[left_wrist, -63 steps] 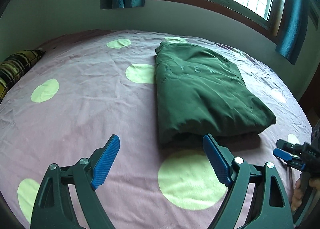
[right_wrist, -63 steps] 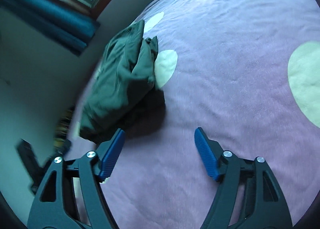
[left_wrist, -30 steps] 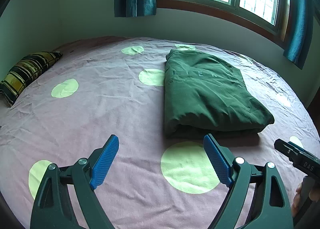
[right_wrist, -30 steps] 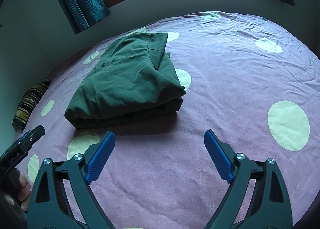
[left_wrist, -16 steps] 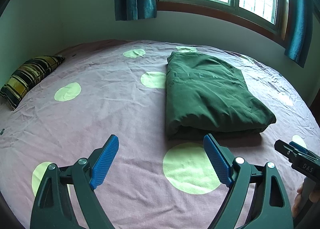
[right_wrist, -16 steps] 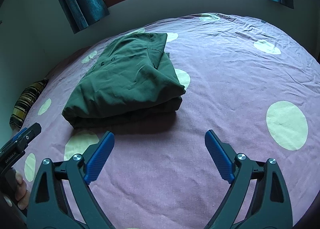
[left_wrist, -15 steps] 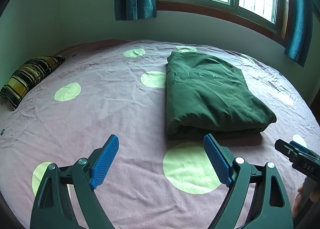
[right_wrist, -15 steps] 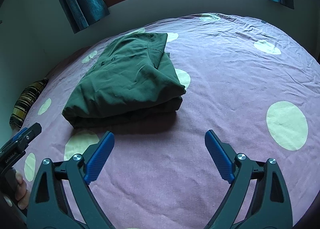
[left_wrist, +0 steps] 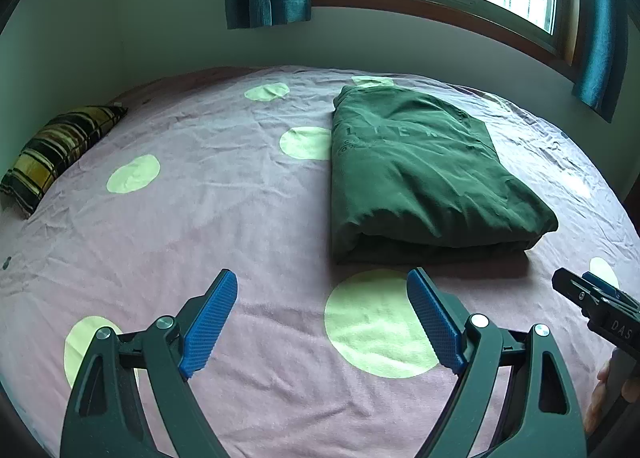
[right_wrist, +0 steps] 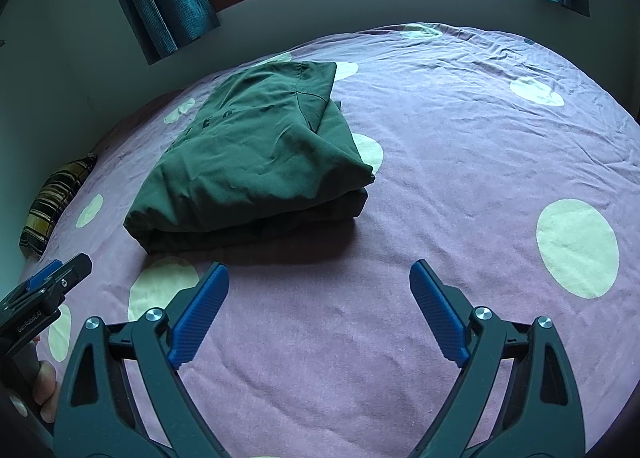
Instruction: Fold small clothes
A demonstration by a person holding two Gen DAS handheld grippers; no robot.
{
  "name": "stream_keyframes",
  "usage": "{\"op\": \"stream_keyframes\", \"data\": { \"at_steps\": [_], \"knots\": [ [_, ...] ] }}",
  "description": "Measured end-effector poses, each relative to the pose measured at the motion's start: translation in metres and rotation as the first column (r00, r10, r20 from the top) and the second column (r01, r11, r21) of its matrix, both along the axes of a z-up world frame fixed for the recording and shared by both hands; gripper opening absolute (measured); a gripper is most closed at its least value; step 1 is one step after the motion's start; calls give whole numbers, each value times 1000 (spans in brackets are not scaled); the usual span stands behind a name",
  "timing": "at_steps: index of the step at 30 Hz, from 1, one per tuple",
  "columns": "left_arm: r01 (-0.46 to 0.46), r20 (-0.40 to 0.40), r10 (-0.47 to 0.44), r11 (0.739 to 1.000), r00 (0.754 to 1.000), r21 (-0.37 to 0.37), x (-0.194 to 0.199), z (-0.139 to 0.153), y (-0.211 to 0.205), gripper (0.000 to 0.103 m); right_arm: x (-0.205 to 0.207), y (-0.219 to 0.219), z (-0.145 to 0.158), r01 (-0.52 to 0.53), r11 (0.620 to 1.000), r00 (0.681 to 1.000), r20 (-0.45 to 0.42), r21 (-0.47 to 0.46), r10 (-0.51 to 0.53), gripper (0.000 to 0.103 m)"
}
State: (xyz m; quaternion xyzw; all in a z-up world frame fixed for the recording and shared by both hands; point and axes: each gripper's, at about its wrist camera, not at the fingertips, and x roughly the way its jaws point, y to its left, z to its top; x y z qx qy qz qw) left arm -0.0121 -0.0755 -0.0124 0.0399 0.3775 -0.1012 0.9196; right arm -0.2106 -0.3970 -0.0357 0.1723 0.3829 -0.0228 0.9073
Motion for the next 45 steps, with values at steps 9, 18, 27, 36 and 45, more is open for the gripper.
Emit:
{"op": "stream_keyframes", "data": {
  "at_steps": [9,18,27,36,45],
  "knots": [
    [8,12,-8,1000,1000,4,-2,2,-1,86,-1,7,0,-4,1000,1000,-3,2,4,92],
    [14,17,-14,1000,1000,2,-1,3,0,86,-2,11,-2,1,1000,1000,-8,4,-1,92],
    [13,23,-13,1000,1000,0,-4,5,-1,86,-2,12,-3,0,1000,1000,-9,5,0,92],
    [17,31,-17,1000,999,3,-5,8,-3,86,-2,14,-3,-3,1000,1000,-12,5,3,92],
    [17,32,-17,1000,999,4,-6,8,-3,86,0,13,-6,-12,1000,1000,-18,5,12,92]
  ]
}}
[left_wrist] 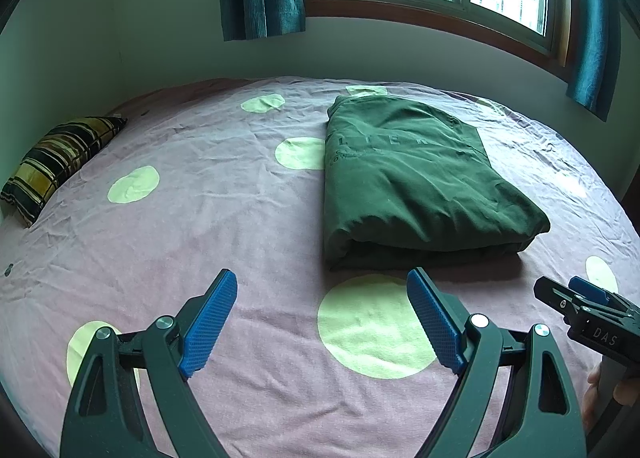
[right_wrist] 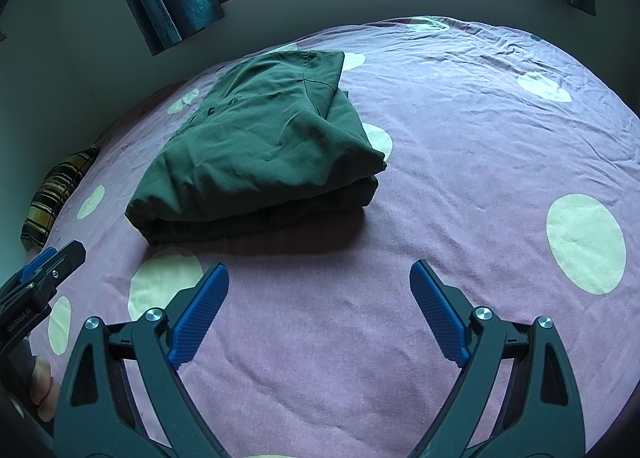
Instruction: Fold small clothes
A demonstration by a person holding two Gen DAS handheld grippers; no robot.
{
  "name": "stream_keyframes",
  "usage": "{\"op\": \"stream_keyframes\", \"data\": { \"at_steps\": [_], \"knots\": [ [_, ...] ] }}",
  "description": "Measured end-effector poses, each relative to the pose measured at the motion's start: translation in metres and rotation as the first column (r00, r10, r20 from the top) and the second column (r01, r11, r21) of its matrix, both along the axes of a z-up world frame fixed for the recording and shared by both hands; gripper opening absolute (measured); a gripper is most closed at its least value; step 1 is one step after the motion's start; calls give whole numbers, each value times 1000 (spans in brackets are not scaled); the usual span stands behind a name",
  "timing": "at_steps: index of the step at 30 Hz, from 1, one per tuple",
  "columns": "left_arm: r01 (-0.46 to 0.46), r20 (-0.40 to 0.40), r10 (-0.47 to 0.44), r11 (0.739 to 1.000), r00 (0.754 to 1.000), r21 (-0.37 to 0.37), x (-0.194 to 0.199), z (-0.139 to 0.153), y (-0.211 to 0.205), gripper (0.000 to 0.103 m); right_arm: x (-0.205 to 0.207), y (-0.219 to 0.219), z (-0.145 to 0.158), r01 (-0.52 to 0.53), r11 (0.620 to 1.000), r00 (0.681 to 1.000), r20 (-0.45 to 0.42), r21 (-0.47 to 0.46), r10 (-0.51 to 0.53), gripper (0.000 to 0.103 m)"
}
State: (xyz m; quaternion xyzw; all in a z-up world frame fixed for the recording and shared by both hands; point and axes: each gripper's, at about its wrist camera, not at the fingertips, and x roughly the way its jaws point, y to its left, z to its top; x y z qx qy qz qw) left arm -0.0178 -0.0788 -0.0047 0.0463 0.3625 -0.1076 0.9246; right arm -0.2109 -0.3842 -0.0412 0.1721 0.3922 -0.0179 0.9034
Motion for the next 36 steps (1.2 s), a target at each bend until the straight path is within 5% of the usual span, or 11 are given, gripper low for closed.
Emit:
{"op": "stream_keyframes", "data": {
  "at_steps": [24,29,32,36],
  "knots": [
    [13,12,-13,1000,1000,0,-2,1,-3,88,2,1,-3,-18,1000,1000,-9,-3,18,92],
    [23,105,-22,1000,994,-11,-6,18,3,88,4,0,-7,-36,999,999,-14,30,36,92],
    [-31,123,40,997,992,-74,12,30,23,88,7,-10,0,-45,998,999,1,54,45,92],
    [-167,12,169,982,986,-93,87,22,52,88,21,-48,12,11,998,999,36,61,-13,94]
  ]
}}
